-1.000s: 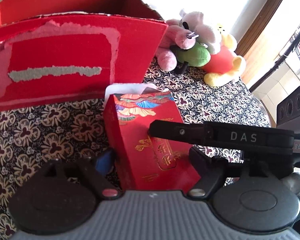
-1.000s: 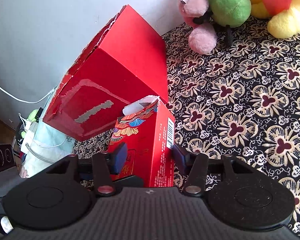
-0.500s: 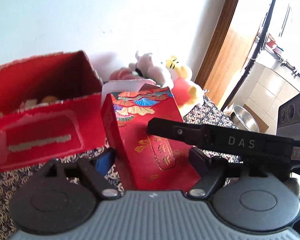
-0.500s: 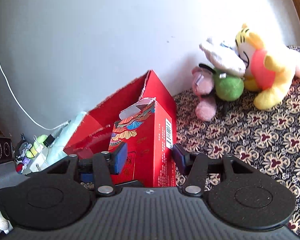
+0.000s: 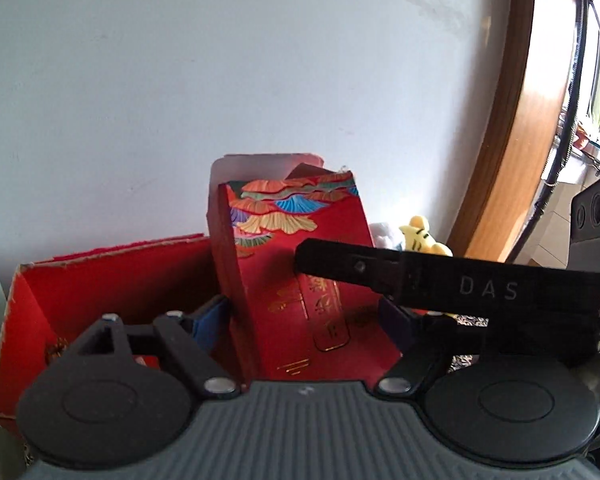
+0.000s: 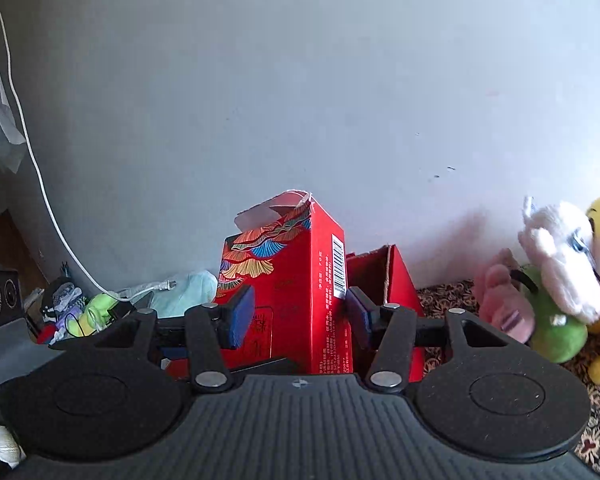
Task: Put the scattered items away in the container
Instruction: 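Grasp the red printed gift box with the right gripper and lift it, then carry the gift box over the red box rim with the right gripper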
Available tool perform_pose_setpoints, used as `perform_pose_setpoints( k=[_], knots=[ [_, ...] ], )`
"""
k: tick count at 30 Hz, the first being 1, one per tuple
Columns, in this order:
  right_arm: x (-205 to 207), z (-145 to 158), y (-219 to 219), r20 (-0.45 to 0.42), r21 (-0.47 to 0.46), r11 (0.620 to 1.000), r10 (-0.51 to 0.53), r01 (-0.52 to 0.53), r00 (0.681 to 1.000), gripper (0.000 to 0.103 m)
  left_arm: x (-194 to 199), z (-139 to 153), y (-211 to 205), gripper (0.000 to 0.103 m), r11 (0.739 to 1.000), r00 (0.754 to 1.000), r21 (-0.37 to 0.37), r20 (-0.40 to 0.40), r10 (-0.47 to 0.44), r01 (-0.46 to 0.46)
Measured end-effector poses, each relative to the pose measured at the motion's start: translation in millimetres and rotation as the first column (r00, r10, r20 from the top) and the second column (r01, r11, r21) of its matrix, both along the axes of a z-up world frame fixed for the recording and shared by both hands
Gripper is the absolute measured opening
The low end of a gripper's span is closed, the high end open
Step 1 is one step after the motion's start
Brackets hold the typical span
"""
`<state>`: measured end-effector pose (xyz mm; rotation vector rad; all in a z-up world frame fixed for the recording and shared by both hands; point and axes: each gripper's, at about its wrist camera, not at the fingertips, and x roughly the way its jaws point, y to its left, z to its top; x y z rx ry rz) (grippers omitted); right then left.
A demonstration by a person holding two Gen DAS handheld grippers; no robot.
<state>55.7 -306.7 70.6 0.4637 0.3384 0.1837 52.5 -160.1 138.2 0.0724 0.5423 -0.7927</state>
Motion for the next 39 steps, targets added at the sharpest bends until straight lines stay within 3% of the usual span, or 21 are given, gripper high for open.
perform_pose_setpoints(
  k=[6, 12, 19, 24, 31, 39],
  knots=[
    [58, 2, 13, -0.034, -0.087, 0.995, 0.040, -0.043, 0.999, 0.054, 53, -9, -2, 0.081, 0.998, 0.998, 0.039, -0.004, 0.057, -0.057],
    [98, -17, 16, -0.194, -0.113, 0.991, 0.047, -0.071, 0.980, 0.053, 96, -43, -6, 0.081, 0.997, 0.987, 0.062, -0.154, 0.052, -0.043],
    [124, -23, 36, -0.400, -0.295, 0.944, 0.021, -0.150, 0.916, 0.053, 116, -75, -15, 0.080, 0.995, 0.955, 0.095, -0.296, 0.018, 0.010],
    [137, -32, 37, -0.516, -0.312, 0.927, 0.018, -0.207, 0.856, 0.053, 120, -85, -17, 0.080, 0.992, 0.948, 0.124, -0.317, 0.007, 0.034],
    [143, -30, 50, -0.545, -0.377, 0.897, -0.013, -0.231, 0.839, 0.053, 120, -89, -27, 0.081, 0.982, 0.946, 0.174, -0.323, -0.011, 0.070],
    [143, -27, 44, -0.516, -0.358, 0.917, -0.034, -0.179, 0.856, 0.053, 127, -86, -22, 0.076, 0.985, 0.937, 0.155, -0.350, -0.015, 0.074]
  ],
)
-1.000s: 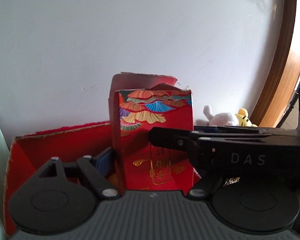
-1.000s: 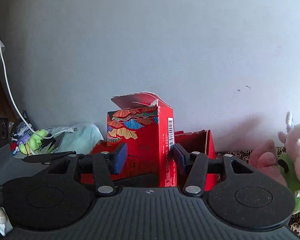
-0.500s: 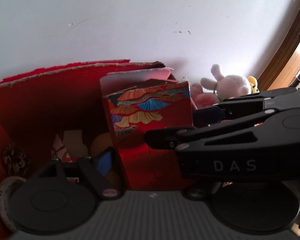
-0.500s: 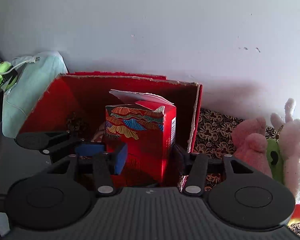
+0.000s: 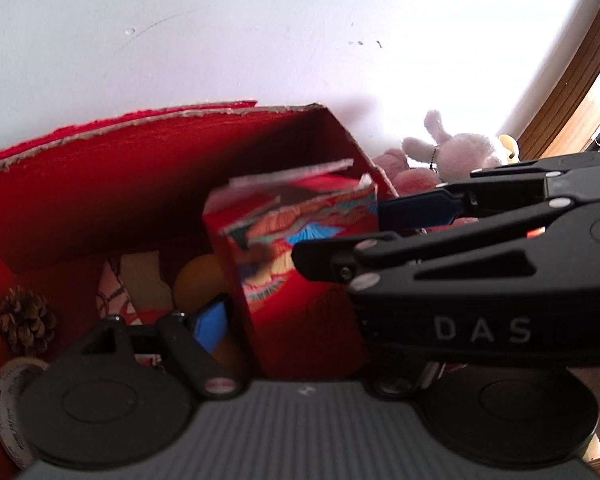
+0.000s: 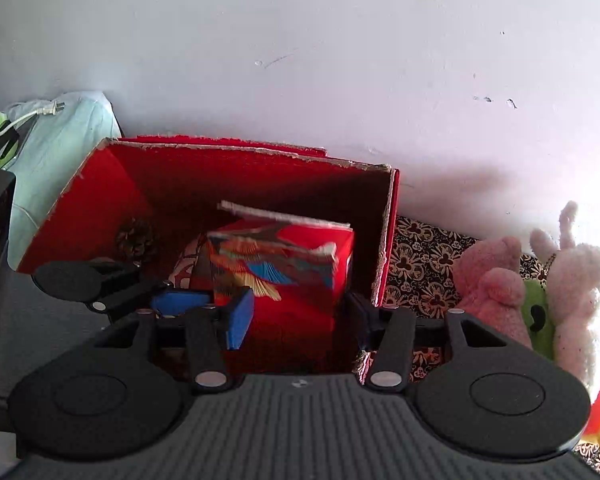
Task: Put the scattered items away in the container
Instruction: 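Carry the gift box over the red box rim with the right gripper, then lower the gift box into the red box beside the gourd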
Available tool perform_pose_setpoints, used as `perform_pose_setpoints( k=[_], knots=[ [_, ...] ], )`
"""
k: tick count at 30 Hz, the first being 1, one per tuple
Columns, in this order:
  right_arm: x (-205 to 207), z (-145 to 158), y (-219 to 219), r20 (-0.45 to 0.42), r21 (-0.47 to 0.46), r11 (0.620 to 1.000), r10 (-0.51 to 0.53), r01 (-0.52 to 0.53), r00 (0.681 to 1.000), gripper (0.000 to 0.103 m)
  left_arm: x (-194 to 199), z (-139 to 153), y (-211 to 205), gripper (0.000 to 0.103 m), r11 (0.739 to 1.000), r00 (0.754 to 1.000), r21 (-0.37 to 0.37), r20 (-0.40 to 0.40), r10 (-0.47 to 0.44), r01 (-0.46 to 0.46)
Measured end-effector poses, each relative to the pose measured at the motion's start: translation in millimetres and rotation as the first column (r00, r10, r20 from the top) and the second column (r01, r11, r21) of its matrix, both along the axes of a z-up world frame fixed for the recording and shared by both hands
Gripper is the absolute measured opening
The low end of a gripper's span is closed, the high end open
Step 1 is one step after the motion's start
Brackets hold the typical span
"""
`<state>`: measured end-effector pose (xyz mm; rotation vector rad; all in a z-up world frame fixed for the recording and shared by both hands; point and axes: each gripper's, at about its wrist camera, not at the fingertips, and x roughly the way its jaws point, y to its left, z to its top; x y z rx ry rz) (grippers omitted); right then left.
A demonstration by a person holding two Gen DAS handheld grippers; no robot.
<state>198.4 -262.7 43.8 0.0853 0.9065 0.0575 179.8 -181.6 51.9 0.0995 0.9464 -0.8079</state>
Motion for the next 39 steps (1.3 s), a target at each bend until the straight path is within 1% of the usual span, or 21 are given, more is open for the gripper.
perform_pose_setpoints(
  k=[3, 5, 7, 8, 9, 11, 13, 16, 19, 21, 25, 27, 30, 32, 34, 35, 36, 39],
  knots=[
    [-2, 5, -5, 0.042, 0.028, 0.999, -0.024, 0.023, 0.999, 0.055, -1, 0, -2, 0.076, 1.000, 1.000, 0.007, 0.010, -0.008, 0.008],
    [-2, 8, -6, 0.070, 0.025, 0.999, -0.028, 0.026, 0.997, 0.054, 0, 0, -5, 0.076, 1.000, 1.000, 0.011, 0.014, -0.013, 0.013],
    [-1, 7, -5, 0.077, 0.017, 1.000, -0.018, 0.016, 0.997, 0.052, 2, 0, -8, 0.076, 1.000, 1.000, 0.012, 0.011, -0.016, 0.016],
    [-1, 6, -5, 0.078, 0.019, 1.000, -0.013, 0.011, 0.997, 0.051, 2, 0, -8, 0.076, 1.000, 1.000, 0.011, 0.006, -0.019, 0.019],
    [-1, 6, -5, 0.081, 0.025, 1.000, -0.010, 0.008, 0.997, 0.044, 4, 0, -9, 0.076, 1.000, 1.000, 0.009, 0.002, -0.021, 0.021],
    [-2, 4, -5, 0.098, 0.041, 0.999, -0.010, 0.006, 0.995, 0.039, 6, -1, -12, 0.076, 1.000, 1.000, 0.001, -0.009, -0.026, 0.026],
    [-4, 4, -8, 0.125, 0.064, 0.998, -0.016, 0.008, 0.992, 0.039, 8, -1, -12, 0.076, 1.000, 0.999, -0.007, -0.022, -0.027, 0.027],
    [-7, 2, -12, 0.137, 0.094, 0.995, -0.023, 0.010, 0.990, 0.039, 8, -1, -10, 0.076, 1.000, 0.999, -0.010, -0.024, -0.029, 0.028],
    [-7, -3, -14, 0.125, 0.113, 0.993, -0.031, 0.017, 0.992, 0.039, 8, -2, -13, 0.081, 1.000, 1.000, -0.005, -0.013, -0.022, 0.022],
    [-6, -6, -15, 0.115, 0.133, 0.991, -0.030, 0.014, 0.993, 0.039, 9, -3, -16, 0.082, 1.000, 1.000, 0.001, -0.008, -0.026, 0.026],
    [-5, -6, -19, 0.101, 0.196, 0.980, -0.039, 0.018, 0.994, 0.038, 4, 2, -9, 0.085, 0.999, 0.998, 0.024, 0.049, -0.041, 0.040],
    [-3, -4, -18, 0.107, 0.207, 0.978, -0.035, 0.012, 0.994, 0.038, 6, 3, -5, 0.085, 0.999, 0.997, 0.039, 0.067, -0.037, 0.034],
    [6, -3, -12, 0.099, 0.230, 0.973, -0.008, -0.015, 0.995, 0.038, 13, -3, 0, 0.086, 0.999, 0.999, 0.042, 0.041, -0.028, 0.026],
    [14, -7, -9, 0.067, 0.271, 0.962, 0.019, -0.037, 0.998, 0.038, 14, -4, 4, 0.085, 0.999, 0.999, 0.015, 0.028, -0.030, 0.030],
    [22, -13, -6, 0.028, 0.297, 0.954, 0.022, -0.029, 0.999, 0.038, 13, -5, 5, 0.085, 1.000, 0.999, 0.015, 0.036, -0.025, 0.024],
    [24, -15, -6, 0.018, 0.291, 0.957, 0.007, -0.012, 1.000, 0.033, 13, -5, 4, 0.085, 1.000, 0.999, 0.020, 0.043, -0.025, 0.024],
    [24, -15, -6, 0.021, 0.281, 0.960, -0.007, 0.001, 1.000, 0.029, 12, -5, 3, 0.085, 0.999, 0.998, 0.023, 0.052, -0.029, 0.028],
    [20, -10, -7, 0.046, 0.249, 0.968, -0.010, -0.001, 0.999, 0.031, 10, -4, 3, 0.087, 0.998, 0.996, 0.043, 0.073, -0.045, 0.042]
  ],
)
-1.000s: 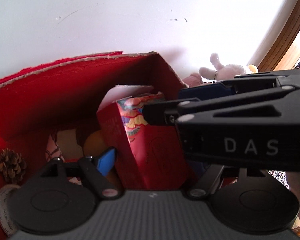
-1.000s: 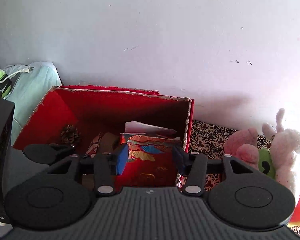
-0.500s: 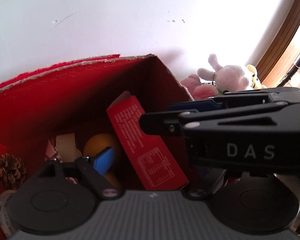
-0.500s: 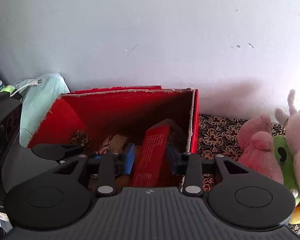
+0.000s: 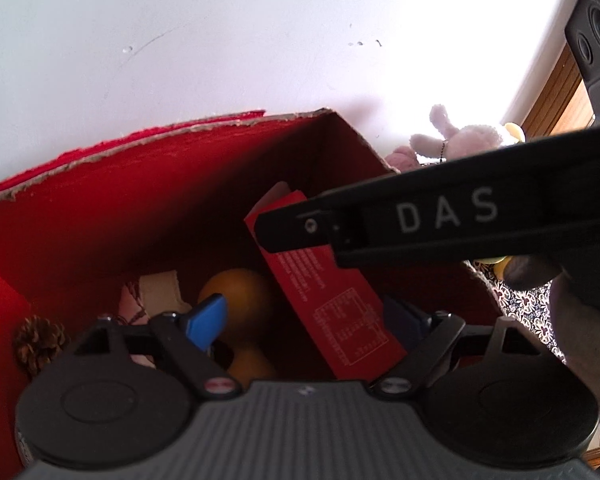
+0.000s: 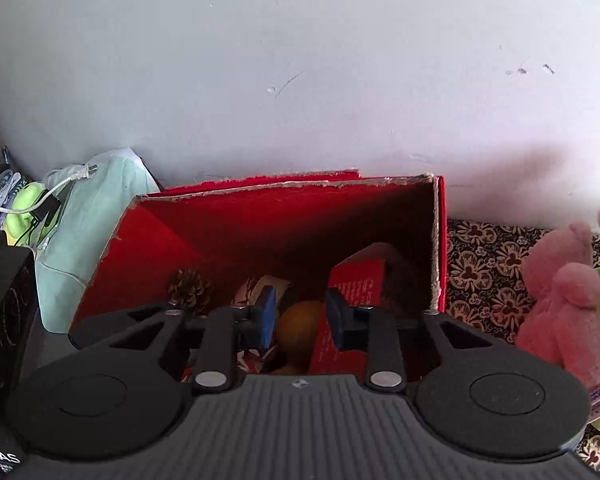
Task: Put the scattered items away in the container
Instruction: 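Lower the gift box into the red box beside the gourd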
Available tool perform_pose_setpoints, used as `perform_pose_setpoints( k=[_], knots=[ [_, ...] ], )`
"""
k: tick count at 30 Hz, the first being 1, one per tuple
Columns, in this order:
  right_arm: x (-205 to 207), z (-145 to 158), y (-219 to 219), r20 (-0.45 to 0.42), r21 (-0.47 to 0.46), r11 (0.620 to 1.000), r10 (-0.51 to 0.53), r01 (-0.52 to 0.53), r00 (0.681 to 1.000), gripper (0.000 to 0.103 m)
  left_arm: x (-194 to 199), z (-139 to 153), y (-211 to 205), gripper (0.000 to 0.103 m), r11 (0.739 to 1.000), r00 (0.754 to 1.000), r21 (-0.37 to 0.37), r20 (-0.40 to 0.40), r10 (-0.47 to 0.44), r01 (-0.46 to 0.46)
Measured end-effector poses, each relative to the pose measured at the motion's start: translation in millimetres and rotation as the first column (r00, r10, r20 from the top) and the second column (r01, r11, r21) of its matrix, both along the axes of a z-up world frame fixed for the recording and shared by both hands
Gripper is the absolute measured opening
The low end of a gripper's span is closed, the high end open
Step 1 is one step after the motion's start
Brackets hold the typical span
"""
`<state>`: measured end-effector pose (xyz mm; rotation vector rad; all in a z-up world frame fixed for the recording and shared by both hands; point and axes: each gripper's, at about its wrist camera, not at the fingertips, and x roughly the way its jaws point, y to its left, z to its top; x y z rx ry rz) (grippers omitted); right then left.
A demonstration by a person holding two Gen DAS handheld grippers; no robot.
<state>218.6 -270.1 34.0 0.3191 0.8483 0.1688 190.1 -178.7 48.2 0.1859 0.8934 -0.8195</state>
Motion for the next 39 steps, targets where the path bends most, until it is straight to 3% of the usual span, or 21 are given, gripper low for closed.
perform_pose_setpoints(
  k=[3, 8, 10, 13, 16, 19, 26, 28, 30, 32, 39],
  knots=[
    [-1, 0, -3, -0.015, 0.007, 0.999, 0.039, -0.039, 0.999, 0.032, 2, 0, 1, 0.089, 1.000, 1.000, 0.007, -0.007, -0.014, 0.014],
    [7, -7, -5, -0.053, 0.165, 0.983, 0.086, -0.076, 0.995, 0.032, 0, 0, 6, 0.089, 0.999, 1.000, -0.024, -0.004, -0.025, 0.025],
    [15, -10, 0, -0.067, 0.182, 0.979, 0.101, -0.087, 0.993, 0.032, -1, 0, 5, 0.089, 1.000, 1.000, -0.017, 0.007, -0.022, 0.022],
    [31, -14, 12, -0.121, 0.129, 0.987, 0.109, -0.094, 0.987, 0.032, 2, -4, 6, 0.087, 1.000, 1.000, -0.004, 0.016, 0.012, -0.012],
    [46, -19, 21, -0.223, 0.045, 0.993, 0.115, -0.108, 0.968, 0.032, 13, -10, 11, 0.083, 0.999, 0.997, -0.033, -0.080, 0.011, -0.013],
    [59, -26, 25, -0.311, -0.012, 0.993, 0.108, -0.117, 0.944, 0.031, 20, -11, 13, 0.084, 1.000, 0.994, -0.028, -0.112, 0.009, -0.013],
    [64, -38, 33, -0.420, -0.041, 0.981, 0.156, -0.190, 0.894, 0.033, 30, -14, 22, 0.087, 0.999, 0.988, -0.031, -0.154, 0.009, -0.014],
    [64, -40, 29, -0.405, 0.023, 0.980, 0.192, -0.200, 0.894, 0.037, 32, -15, 26, 0.087, 0.999, 0.985, -0.039, -0.171, 0.022, -0.029],
    [62, -40, 21, -0.348, 0.123, 0.969, 0.243, -0.212, 0.906, 0.031, 31, -15, 29, 0.087, 0.998, 0.987, -0.036, -0.156, 0.040, -0.046],
    [59, -46, 13, -0.324, 0.184, 0.962, 0.253, -0.202, 0.911, 0.033, 29, -14, 30, 0.088, 0.999, 0.989, -0.028, -0.139, 0.042, -0.046],
    [51, -38, 17, -0.262, 0.147, 0.962, 0.263, -0.231, 0.929, 0.034, 32, -15, 34, 0.091, 0.998, 0.983, -0.028, -0.177, 0.051, -0.057]
  ],
)
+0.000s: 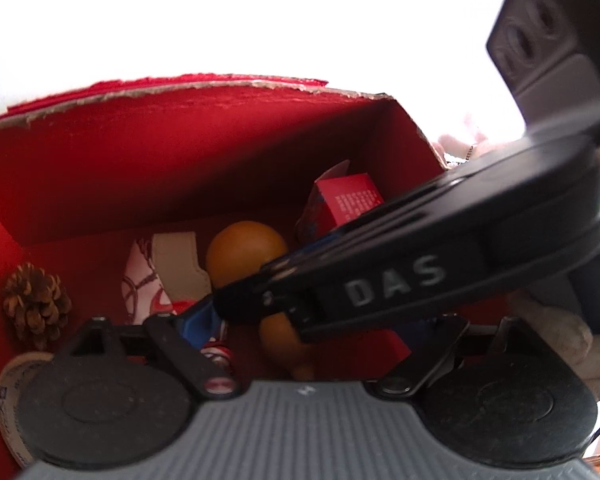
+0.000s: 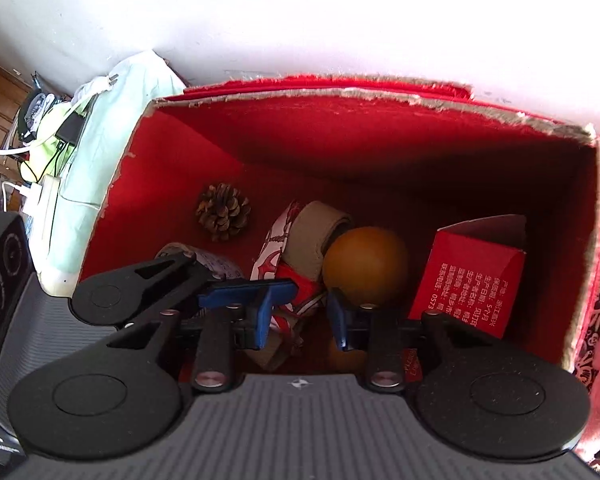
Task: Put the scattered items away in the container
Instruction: 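Lower the gift box into the red box beside the gourd, then open the right gripper to release the gift box and withdraw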
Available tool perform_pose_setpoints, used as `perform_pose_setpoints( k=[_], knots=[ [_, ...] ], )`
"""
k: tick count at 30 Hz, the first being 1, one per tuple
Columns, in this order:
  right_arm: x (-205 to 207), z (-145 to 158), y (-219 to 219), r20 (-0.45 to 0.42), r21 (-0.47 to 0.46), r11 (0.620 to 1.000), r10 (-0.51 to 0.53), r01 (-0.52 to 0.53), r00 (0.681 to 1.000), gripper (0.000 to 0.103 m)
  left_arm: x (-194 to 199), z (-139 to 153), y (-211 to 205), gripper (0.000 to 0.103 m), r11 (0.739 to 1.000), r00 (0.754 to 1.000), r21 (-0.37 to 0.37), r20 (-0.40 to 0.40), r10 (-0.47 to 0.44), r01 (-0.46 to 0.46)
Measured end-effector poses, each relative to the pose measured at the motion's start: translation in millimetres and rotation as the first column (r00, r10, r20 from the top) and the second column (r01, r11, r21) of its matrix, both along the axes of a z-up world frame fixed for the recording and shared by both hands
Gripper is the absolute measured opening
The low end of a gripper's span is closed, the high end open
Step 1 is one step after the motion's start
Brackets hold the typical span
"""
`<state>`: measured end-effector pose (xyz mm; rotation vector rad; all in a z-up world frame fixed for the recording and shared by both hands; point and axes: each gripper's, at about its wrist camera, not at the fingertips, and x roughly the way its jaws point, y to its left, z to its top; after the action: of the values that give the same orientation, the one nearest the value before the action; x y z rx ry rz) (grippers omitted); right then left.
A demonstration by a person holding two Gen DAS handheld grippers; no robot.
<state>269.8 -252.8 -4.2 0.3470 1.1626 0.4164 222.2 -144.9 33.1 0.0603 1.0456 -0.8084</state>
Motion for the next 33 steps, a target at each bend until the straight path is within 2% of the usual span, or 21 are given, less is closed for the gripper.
perform_pose_setpoints(
  k=[4, 9, 11, 16, 20, 22, 27, 33],
  knots=[
    [-12, 26, -6, 0.098, -0.003, 1.000, -0.021, 0.021, 0.995, 0.033, -6, 3, -1, 0.091, 1.000, 0.999, 0.009, 0.043, -0.029, 0.028],
    [-35, 55, -25, 0.186, -0.119, 0.989, -0.062, 0.085, 0.981, 0.033, -5, 3, 2, 0.092, 1.000, 0.999, 0.017, 0.031, -0.017, 0.017],
    [-43, 59, -34, 0.195, -0.122, 0.986, -0.092, 0.117, 0.977, 0.033, -7, 4, 2, 0.093, 0.999, 0.998, 0.049, 0.056, -0.012, 0.009],
    [-44, 52, -45, 0.153, -0.129, 0.979, -0.135, 0.155, 0.979, 0.034, -15, 13, 7, 0.093, 0.997, 0.994, 0.071, 0.113, -0.009, 0.001],
    [-41, 43, -33, 0.146, -0.158, 0.974, -0.141, 0.164, 0.979, 0.035, -20, 10, -2, 0.092, 0.987, 0.985, 0.161, 0.173, -0.019, -0.009],
    [-40, 41, -28, 0.137, -0.154, 0.975, -0.137, 0.158, 0.981, 0.036, -14, 8, -1, 0.085, 0.986, 0.985, 0.169, 0.171, -0.029, 0.000],
    [-46, 40, -23, 0.177, -0.138, 0.975, -0.147, 0.172, 0.973, 0.039, -1, 6, 6, 0.085, 0.993, 0.992, 0.118, 0.128, 0.004, -0.019],
    [-69, 37, -24, 0.274, -0.090, 0.966, -0.209, 0.241, 0.939, 0.041, -5, 10, 1, 0.089, 0.986, 0.979, 0.146, 0.199, 0.051, -0.081]
  ],
)
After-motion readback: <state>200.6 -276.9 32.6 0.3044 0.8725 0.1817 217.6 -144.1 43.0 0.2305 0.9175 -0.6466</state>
